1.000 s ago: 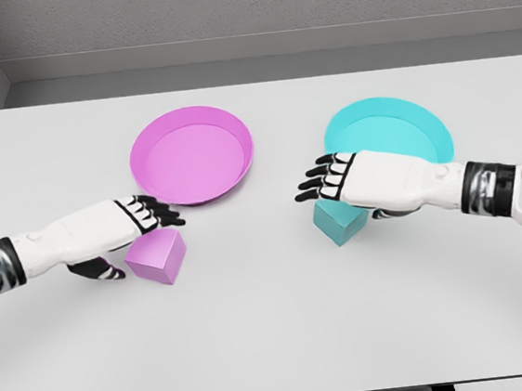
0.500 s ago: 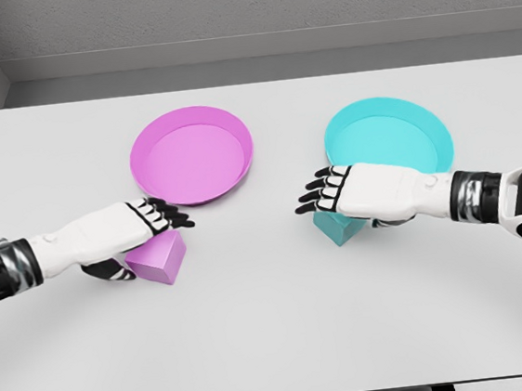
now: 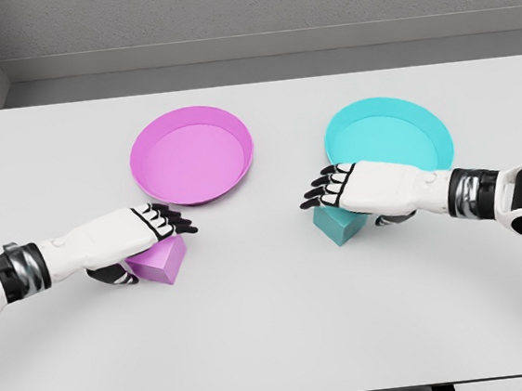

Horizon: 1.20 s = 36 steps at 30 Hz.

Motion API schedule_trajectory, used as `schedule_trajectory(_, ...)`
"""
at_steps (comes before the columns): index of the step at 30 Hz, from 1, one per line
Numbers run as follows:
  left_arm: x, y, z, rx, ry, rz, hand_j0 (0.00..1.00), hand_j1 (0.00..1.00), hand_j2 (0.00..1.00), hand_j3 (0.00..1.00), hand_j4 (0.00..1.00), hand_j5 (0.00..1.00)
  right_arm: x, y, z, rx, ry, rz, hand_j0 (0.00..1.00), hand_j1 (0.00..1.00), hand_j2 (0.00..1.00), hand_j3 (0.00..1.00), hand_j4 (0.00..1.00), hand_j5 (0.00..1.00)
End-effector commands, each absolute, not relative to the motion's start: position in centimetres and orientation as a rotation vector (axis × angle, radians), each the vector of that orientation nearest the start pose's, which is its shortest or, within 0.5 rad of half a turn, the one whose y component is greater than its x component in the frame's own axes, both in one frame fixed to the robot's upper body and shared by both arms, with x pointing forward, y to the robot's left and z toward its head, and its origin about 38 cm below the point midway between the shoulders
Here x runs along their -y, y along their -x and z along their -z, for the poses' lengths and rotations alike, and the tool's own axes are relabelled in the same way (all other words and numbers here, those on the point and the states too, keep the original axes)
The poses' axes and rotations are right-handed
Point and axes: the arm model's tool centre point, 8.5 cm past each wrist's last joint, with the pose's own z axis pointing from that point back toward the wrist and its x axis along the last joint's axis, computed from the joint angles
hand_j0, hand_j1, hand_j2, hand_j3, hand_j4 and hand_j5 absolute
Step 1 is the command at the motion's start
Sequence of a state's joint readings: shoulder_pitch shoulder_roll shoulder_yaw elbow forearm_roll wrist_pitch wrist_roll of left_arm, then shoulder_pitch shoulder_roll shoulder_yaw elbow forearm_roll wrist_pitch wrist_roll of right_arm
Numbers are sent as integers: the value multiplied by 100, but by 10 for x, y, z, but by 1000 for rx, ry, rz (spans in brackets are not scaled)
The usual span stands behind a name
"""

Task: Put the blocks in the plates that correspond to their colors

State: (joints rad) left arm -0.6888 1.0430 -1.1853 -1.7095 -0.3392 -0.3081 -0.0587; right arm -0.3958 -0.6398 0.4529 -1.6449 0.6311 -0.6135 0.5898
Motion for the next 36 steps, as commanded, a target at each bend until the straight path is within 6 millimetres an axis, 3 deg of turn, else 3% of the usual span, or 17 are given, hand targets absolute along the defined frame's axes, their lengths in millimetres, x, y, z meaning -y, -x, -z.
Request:
schedule_trajectory(1,-274,-358,-145,1425,-295,2026,100,100,100,100,100,100,234,-388,-165,-1968,-476,2986,100,100,100,100,100,100)
schedule_trajectory(9,-274,-356,-143,1415,-307,2057,95,95,95,95,95,95,236,-392,-159,-1976,-470,3008,100,100,100,100,100,100)
schedule_trajectory(15,-273,-354,-142,1404,-289,2081,74,74,74,74,74,74,236,-394,-159,-1960,-472,3022,100,100,100,100,100,100)
schedule_trajectory(20,-273,-354,-143,1406,-290,2082,67,67,67,67,67,67,237,-394,-158,-1917,-495,3040,98,98,98,98,98,98)
schedule_trajectory(26,-273,-355,-153,1443,-271,2109,60,60,60,60,60,60,237,-395,-158,-1921,-496,3036,85,85,85,85,85,85)
schedule_trajectory(36,-271,-373,-180,1486,-348,2114,53,53,53,53,53,53,232,-394,-158,-1938,-482,3022,81,81,81,81,81,81)
